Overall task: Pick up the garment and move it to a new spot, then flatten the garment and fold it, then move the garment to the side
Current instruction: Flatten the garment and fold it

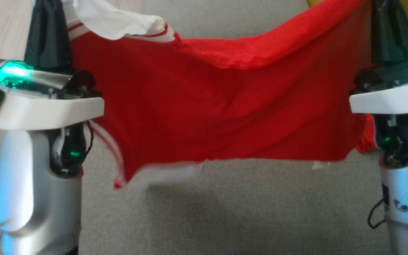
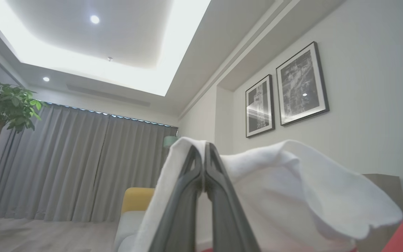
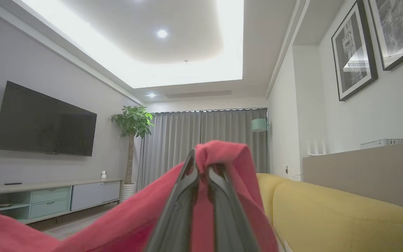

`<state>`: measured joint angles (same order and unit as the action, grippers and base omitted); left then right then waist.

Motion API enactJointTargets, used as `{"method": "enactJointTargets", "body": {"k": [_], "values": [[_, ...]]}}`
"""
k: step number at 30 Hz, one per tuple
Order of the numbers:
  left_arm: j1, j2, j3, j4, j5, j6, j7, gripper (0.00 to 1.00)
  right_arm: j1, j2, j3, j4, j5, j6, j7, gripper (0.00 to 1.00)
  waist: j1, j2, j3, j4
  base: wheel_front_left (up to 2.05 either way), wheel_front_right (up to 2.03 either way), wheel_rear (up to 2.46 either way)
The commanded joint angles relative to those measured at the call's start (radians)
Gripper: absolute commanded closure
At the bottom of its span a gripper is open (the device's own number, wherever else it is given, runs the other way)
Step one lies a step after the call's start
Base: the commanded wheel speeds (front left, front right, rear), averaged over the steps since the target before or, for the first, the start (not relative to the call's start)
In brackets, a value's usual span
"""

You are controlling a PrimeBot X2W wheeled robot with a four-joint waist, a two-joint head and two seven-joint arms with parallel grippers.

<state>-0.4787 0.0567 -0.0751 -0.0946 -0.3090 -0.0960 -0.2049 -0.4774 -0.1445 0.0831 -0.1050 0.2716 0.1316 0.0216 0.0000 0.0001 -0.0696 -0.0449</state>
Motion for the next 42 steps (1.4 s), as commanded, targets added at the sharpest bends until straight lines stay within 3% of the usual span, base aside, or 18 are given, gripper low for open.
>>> {"method": "enactJointTargets", "body": {"k": [1,8,13,17,21,22,27,32,37,42], "values": [[-0.051,0.028,0.043,-0.049,-0.007,0.008,0.017,1.00,-0.017,0.004,0.008,-0.055,-0.005,-0.001,0.021,1.00,0.0000,-0.0001,-0.008,0.000,0.00,0.00,0.00],[-0.045,0.043,0.059,-0.151,-0.033,0.040,0.133,1.00,0.056,0.046,-0.023,-0.176,-0.021,-0.001,0.145,1.00,0.0000,-0.0001,0.002,0.004,0.00,0.00,0.00],[-0.107,0.073,0.063,-0.085,-0.049,0.037,0.208,1.00,0.001,0.067,-0.059,-0.117,-0.012,-0.001,0.189,1.00,0.0000,-0.0001,0.066,0.003,0.00,0.00,0.00],[-0.254,0.125,0.070,0.054,-0.048,0.019,0.228,1.00,-0.154,0.054,-0.044,0.020,-0.018,-0.001,0.186,1.00,0.0000,-0.0001,0.180,0.000,0.00,0.00,0.00],[-0.469,0.176,0.058,0.256,-0.030,-0.002,0.202,1.00,-0.392,0.020,-0.002,0.243,-0.043,-0.001,0.120,1.00,0.0000,-0.0001,0.295,-0.002,0.00,0.00,0.00],[-0.469,0.176,0.058,0.256,-0.030,-0.002,0.202,1.00,-0.392,0.020,-0.002,0.243,-0.043,-0.001,0.120,1.00,0.0000,-0.0001,0.295,-0.002,0.00,0.00,0.00],[-0.760,0.201,0.058,0.528,-0.023,-0.013,0.096,1.00,-0.716,-0.018,0.057,0.568,-0.096,-0.001,-0.040,1.00,0.0000,-0.0001,0.383,0.015,0.00,0.00,0.00],[-0.939,0.194,0.059,0.725,-0.023,-0.019,-0.025,1.00,-0.931,-0.005,0.007,0.817,-0.128,-0.001,-0.230,1.00,0.0000,-0.0001,0.408,0.042,0.00,0.00,0.00],[-0.898,0.162,0.013,0.802,-0.051,-0.033,-0.055,1.00,-0.919,0.020,-0.012,0.973,-0.110,-0.001,-0.281,1.00,0.0000,-0.0001,0.409,0.075,0.00,0.00,0.00],[-0.701,0.141,-0.052,0.759,-0.106,-0.034,-0.056,1.00,-0.772,0.025,0.020,1.066,-0.058,-0.001,-0.283,1.00,0.0000,-0.0001,0.398,0.092,0.00,0.00,0.00]]}}
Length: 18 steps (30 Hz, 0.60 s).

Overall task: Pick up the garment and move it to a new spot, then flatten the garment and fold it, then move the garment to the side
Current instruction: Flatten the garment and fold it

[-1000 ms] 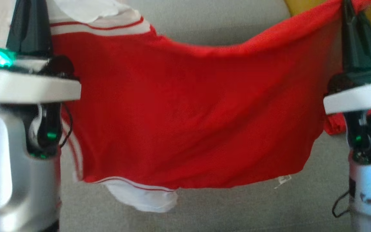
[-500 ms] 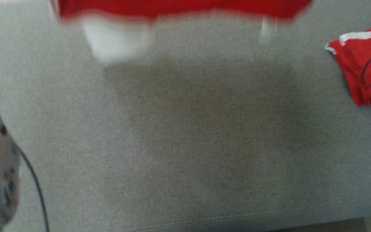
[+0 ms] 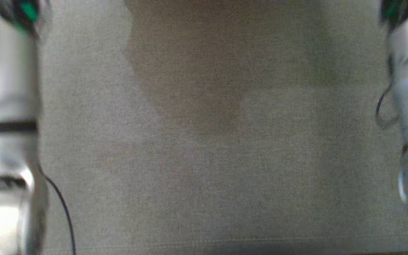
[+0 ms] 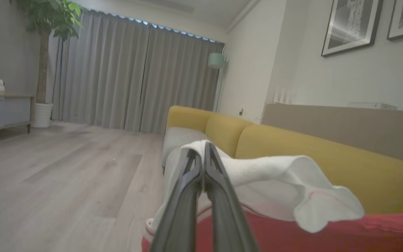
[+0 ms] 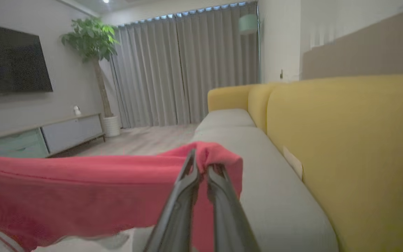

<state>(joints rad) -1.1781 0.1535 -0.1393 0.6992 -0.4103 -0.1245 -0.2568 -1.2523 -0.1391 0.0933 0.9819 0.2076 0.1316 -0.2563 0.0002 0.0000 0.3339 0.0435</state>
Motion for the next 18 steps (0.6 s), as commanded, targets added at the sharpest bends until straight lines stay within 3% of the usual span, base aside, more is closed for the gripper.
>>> {"method": "enactJointTargets", "body": {"k": [1,9,18], "values": [[0.048,0.043,0.003,-0.040,-0.016,-0.006,-0.005,1.00,0.035,0.018,0.023,0.009,0.016,-0.001,-0.005,1.00,-0.0002,0.0000,-0.011,0.007,0.00,0.00,0.00],[0.412,0.065,-0.089,-0.056,-0.082,-0.006,-0.005,1.00,0.258,-0.013,0.186,0.137,0.137,-0.001,0.107,1.00,-0.0002,0.0000,-0.097,0.027,0.00,0.00,0.00],[0.674,0.143,-0.171,-0.152,-0.083,-0.006,-0.005,1.00,0.440,-0.130,0.407,0.051,0.295,-0.001,0.283,1.00,-0.0002,0.0000,-0.202,0.015,0.00,0.00,0.00]]}}
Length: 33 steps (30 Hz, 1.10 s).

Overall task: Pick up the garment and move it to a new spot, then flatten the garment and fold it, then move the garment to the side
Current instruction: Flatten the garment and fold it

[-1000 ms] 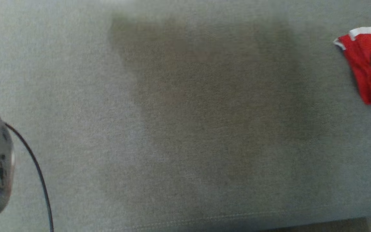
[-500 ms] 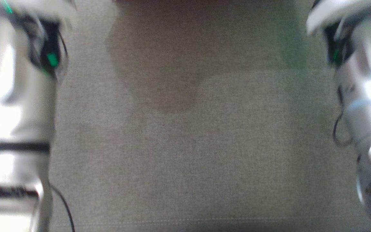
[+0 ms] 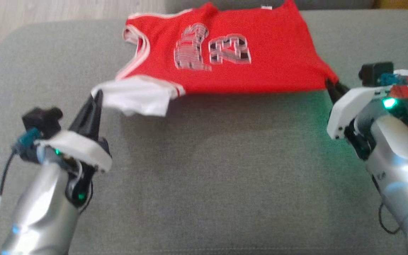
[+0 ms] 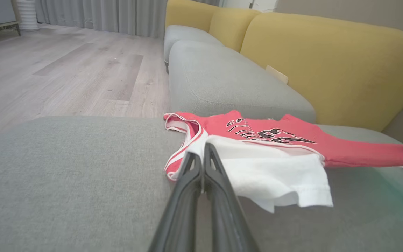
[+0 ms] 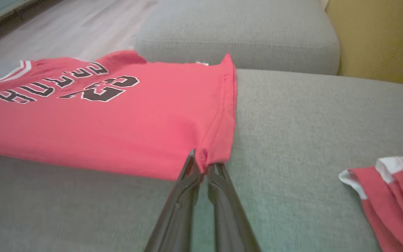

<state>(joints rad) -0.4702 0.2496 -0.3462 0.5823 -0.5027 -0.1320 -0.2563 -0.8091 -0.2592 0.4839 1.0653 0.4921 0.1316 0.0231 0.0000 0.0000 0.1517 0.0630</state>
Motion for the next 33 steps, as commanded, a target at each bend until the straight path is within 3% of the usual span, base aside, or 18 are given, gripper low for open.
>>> {"method": "enactJointTargets", "body": {"k": [1,7,19,27,33], "values": [[-0.015,0.054,0.025,-0.046,0.020,0.001,-0.005,1.00,0.014,-0.026,0.042,-0.052,0.031,-0.001,0.026,1.00,0.0000,0.0000,-0.029,-0.006,0.00,0.00,0.00],[0.079,0.082,0.001,-0.096,0.070,0.001,-0.005,1.00,0.090,-0.126,0.168,-0.172,0.147,-0.001,0.148,1.00,0.0000,0.0000,-0.079,-0.022,0.00,0.00,0.00],[0.263,0.129,-0.028,-0.183,0.109,0.001,-0.005,1.00,0.217,-0.281,0.313,-0.376,0.328,-0.001,0.318,1.00,0.0000,0.0000,-0.174,-0.055,0.00,0.00,0.00],[0.418,0.165,-0.040,-0.309,0.093,0.018,0.019,1.00,0.328,-0.391,0.339,-0.527,0.434,-0.001,0.464,1.00,0.0000,0.0000,-0.212,-0.068,0.00,0.00,0.00],[0.500,0.198,-0.038,-0.428,0.080,0.041,0.064,1.00,0.414,-0.456,0.300,-0.635,0.479,-0.001,0.562,1.00,0.0000,0.0000,-0.223,-0.071,0.00,0.00,0.00]]}}
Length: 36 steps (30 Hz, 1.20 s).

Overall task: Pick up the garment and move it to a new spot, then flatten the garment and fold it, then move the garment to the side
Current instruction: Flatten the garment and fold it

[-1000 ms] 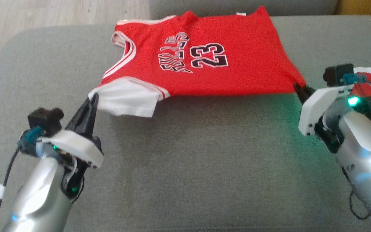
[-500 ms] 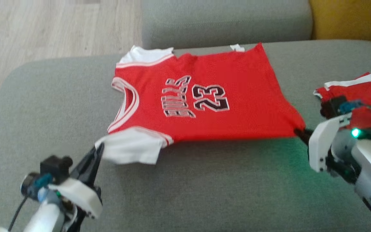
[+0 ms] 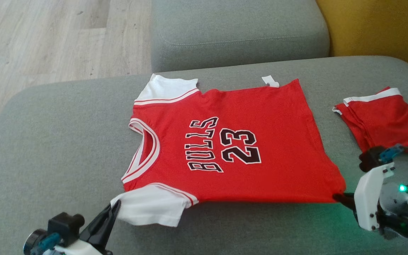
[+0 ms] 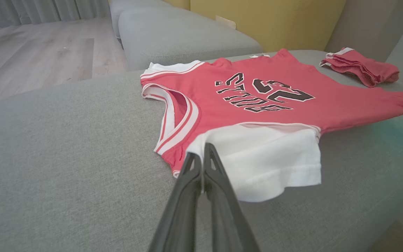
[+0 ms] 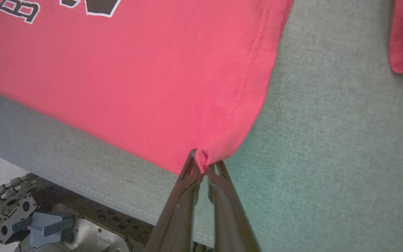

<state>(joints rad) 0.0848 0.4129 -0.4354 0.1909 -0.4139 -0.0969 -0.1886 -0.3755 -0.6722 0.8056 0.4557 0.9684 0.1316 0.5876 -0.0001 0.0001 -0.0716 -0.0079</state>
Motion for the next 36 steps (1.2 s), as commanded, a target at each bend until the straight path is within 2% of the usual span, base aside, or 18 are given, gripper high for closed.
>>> {"method": "enactJointTargets", "body": {"k": [1,8,19,27,36], "values": [[-0.053,0.040,0.053,-0.051,-0.010,0.010,0.002,1.00,-0.015,-0.047,-0.037,-0.036,0.000,-0.001,0.000,1.00,0.0001,-0.0001,0.001,-0.001,0.00,0.00,0.00],[-0.102,0.046,0.052,-0.092,-0.006,0.019,0.037,1.00,-0.015,-0.018,-0.122,-0.077,-0.058,-0.001,0.032,1.00,0.0001,-0.0001,0.016,-0.004,0.00,0.00,0.00],[-0.226,0.047,0.034,-0.044,0.006,0.006,0.065,1.00,-0.054,0.051,-0.208,-0.079,-0.152,-0.001,0.077,1.00,0.0001,-0.0001,0.069,-0.006,0.00,0.00,0.00],[-0.374,0.037,-0.006,0.057,0.020,-0.013,0.090,1.00,-0.120,0.108,-0.256,-0.041,-0.228,-0.001,0.080,1.00,0.0001,-0.0001,0.147,0.000,0.00,0.00,0.00],[-0.528,0.011,-0.053,0.211,0.022,-0.026,0.079,1.00,-0.198,0.162,-0.264,0.044,-0.287,-0.001,0.057,1.00,0.0001,-0.0001,0.212,0.002,0.00,0.00,0.00]]}}
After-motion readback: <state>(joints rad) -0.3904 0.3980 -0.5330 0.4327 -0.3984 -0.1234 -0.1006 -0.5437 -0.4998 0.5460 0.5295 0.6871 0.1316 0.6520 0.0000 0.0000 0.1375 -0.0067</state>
